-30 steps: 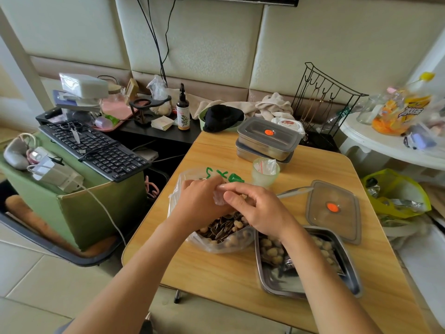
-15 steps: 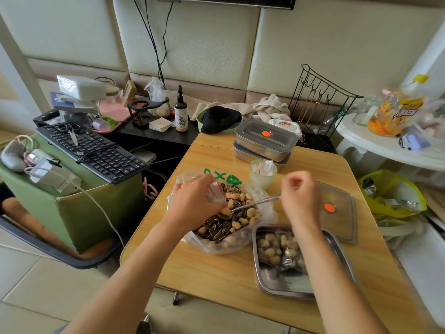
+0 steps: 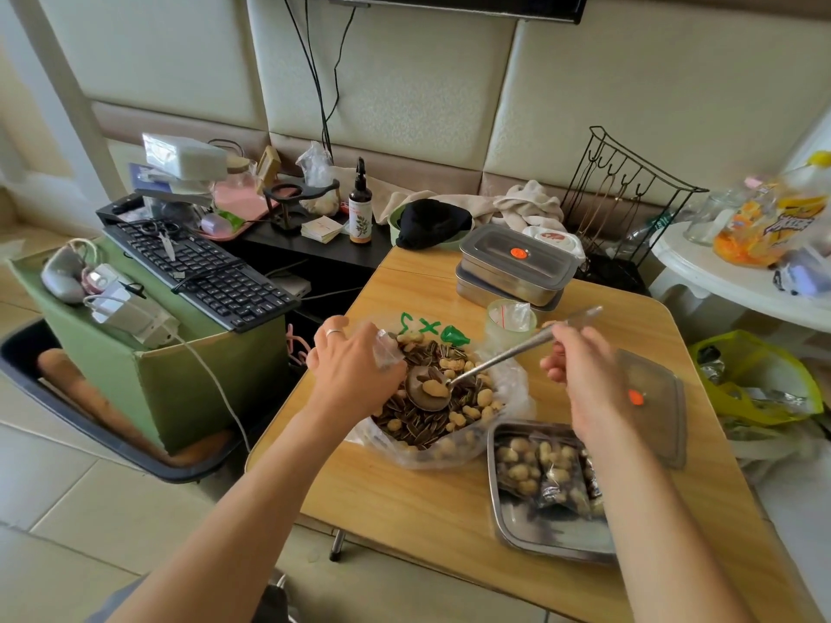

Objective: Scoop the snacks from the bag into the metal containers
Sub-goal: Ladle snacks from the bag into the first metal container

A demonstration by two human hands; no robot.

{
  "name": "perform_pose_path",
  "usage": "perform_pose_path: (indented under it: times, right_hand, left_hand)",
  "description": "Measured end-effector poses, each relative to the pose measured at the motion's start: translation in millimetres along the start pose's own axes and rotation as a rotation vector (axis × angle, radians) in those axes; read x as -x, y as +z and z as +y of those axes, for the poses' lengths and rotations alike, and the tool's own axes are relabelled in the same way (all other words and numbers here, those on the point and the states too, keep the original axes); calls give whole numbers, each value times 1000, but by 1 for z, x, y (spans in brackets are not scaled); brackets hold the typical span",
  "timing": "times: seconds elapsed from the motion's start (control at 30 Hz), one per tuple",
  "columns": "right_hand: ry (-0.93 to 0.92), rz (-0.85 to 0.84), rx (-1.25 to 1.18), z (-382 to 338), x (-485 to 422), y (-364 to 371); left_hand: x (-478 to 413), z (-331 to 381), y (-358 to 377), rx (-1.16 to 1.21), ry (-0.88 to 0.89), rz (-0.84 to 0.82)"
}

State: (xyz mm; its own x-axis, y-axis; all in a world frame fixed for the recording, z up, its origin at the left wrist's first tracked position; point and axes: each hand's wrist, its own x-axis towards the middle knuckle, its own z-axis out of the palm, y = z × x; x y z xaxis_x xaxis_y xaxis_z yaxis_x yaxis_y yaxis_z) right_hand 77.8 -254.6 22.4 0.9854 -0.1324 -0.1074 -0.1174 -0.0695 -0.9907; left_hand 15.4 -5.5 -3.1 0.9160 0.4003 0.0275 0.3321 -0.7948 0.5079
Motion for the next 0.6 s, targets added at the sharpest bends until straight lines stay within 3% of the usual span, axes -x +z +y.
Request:
perform_pose_path:
  times: [0.17, 0.43, 0.6]
  right_hand:
    - [-294, -193, 269, -2, 18, 26]
    - [-934, 48, 544, -1, 16, 41]
    - [-1091, 68, 599, 0, 8, 41]
  left_hand:
    - [-1, -6, -4, 152, -26, -34]
    - [-2, -3, -2, 158, -3, 12]
    - [1, 1, 3, -18, 81, 106]
